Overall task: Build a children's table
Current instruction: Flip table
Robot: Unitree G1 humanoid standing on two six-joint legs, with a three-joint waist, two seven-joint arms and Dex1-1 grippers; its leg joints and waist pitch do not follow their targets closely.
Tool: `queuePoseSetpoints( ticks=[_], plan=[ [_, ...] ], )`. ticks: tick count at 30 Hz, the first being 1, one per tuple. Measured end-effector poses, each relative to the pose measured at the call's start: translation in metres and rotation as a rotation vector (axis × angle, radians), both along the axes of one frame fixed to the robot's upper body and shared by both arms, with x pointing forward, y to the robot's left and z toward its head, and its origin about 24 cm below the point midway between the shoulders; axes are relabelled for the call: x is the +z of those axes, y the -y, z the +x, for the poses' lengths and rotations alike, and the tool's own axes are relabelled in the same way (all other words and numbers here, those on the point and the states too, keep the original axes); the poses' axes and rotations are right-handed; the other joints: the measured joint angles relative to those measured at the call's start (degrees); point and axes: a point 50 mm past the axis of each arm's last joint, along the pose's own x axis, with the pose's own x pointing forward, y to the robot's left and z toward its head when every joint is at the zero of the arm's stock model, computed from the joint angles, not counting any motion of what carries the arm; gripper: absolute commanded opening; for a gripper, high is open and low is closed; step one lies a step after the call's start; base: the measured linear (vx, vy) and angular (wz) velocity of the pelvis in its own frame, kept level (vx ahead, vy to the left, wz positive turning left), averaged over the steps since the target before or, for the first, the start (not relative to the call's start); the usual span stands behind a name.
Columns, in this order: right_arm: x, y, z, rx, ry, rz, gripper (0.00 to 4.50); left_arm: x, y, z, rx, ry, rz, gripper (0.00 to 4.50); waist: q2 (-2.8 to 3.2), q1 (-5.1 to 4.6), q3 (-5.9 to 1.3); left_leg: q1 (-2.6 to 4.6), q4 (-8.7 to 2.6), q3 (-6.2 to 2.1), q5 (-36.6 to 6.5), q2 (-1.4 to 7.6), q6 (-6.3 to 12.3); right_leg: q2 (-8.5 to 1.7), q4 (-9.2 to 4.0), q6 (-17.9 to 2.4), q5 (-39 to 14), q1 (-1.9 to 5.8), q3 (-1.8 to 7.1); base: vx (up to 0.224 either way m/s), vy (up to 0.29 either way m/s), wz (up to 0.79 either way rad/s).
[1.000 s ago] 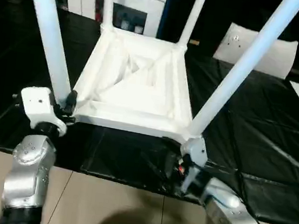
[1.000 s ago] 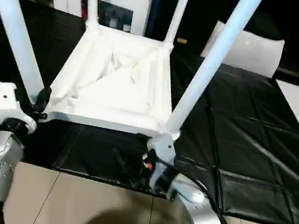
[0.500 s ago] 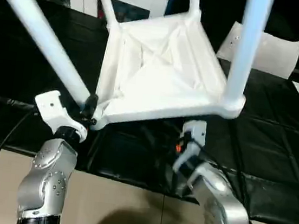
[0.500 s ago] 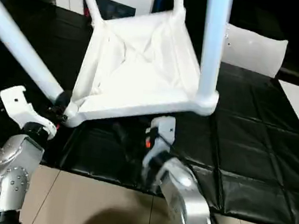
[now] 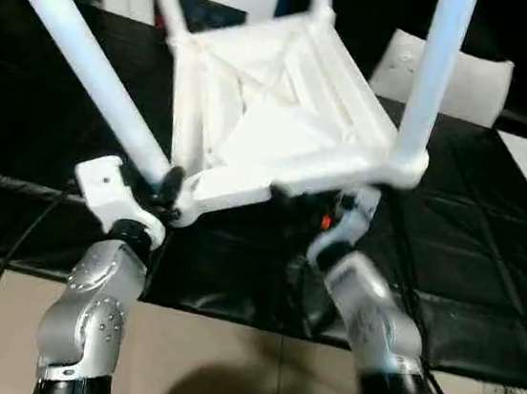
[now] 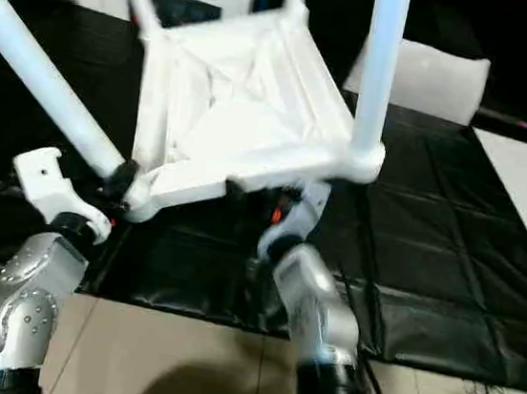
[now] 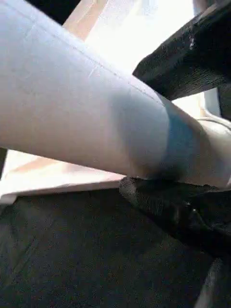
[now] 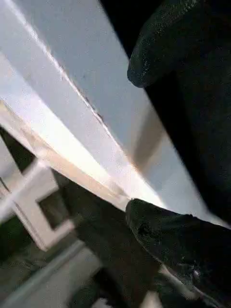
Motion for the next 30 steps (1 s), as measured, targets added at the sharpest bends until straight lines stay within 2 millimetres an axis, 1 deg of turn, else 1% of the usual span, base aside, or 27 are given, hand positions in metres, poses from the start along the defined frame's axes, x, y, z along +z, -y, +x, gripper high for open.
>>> queuePoseSetpoints(
  ticks=[4,9,12,14,19,22,24,26,30],
  plan=[
    [0.002,-0.002,0.003,-0.011,-0.009,0.04,4.5,0.0,0.0,0.0,0.009,0.0,-0.008,2.12,-0.04,0.11,-0.01,0.0,-0.01,0.02,0.0,0.03,-0.01,0.03,0.01,0.0,0.0,0.0,0.0,0.0,0.0,0.0],
    [0.002,-0.001,0.004,-0.02,-0.03,0.101,4.5,0.001,0.0,0.0,0.016,0.0,-0.02,2.12,-0.27,0.12,-0.02,0.01,-0.01,0.05,0.0,0.03,0.0,0.03,0.01,0.0,0.0,0.0,0.02,0.0,0.0,0.0],
    [-0.008,0.003,0.002,-0.029,-0.098,0.11,4.5,0.002,-0.002,0.0,0.027,0.004,-0.034,2.12,-0.44,0.36,-0.01,-0.01,0.0,0.05,0.0,0.03,0.0,0.03,0.02,0.0,0.0,-0.02,0.02,0.0,0.0,0.0],
    [-0.011,0.004,0.001,-0.024,-0.109,0.109,4.5,0.002,-0.003,-0.001,0.033,0.005,-0.046,2.12,-0.54,0.38,0.04,-0.05,-0.01,0.06,0.0,0.03,0.01,0.03,0.03,0.0,0.0,-0.06,0.02,0.0,0.0,0.0],
    [-0.009,0.005,0.001,-0.018,-0.112,0.149,4.5,0.002,-0.004,-0.001,0.039,0.003,-0.065,2.12,-0.71,0.49,0.04,-0.04,0.0,0.06,0.1,0.03,0.02,0.03,0.03,0.0,0.0,-0.06,0.02,0.0,0.0,0.0],
    [-0.002,0.005,0.001,0.002,-0.063,0.195,4.5,0.003,-0.003,-0.001,0.035,0.0,-0.066,2.11,-0.72,0.51,0.04,-0.04,0.0,0.06,0.1,0.03,0.02,0.03,0.02,0.0,0.0,-0.06,0.02,0.0,0.0,0.0],
    [0.001,0.004,0.003,0.009,-0.04,0.204,4.5,0.003,-0.002,-0.001,0.025,-0.007,-0.066,2.11,-0.72,0.54,0.04,-0.04,-0.01,0.06,0.1,0.04,0.02,0.03,0.03,0.0,0.0,-0.06,0.02,0.0,0.0,0.0],
    [-0.002,0.001,0.008,0.009,-0.058,0.192,4.5,0.003,0.0,-0.001,0.009,-0.015,-0.073,2.11,-0.72,0.54,0.04,-0.04,0.01,0.07,0.1,0.03,0.02,0.02,0.05,0.0,0.1,-0.06,0.02,0.0,0.0,0.0],
    [-0.007,-0.002,0.019,-0.007,-0.092,0.181,4.5,0.002,0.004,-0.001,-0.015,-0.026,-0.091,2.11,-0.73,1.06,0.04,-0.03,0.01,0.08,0.1,0.03,0.02,0.02,0.09,-0.1,0.1,-0.05,0.02,0.0,0.0,0.0]
  ],
)
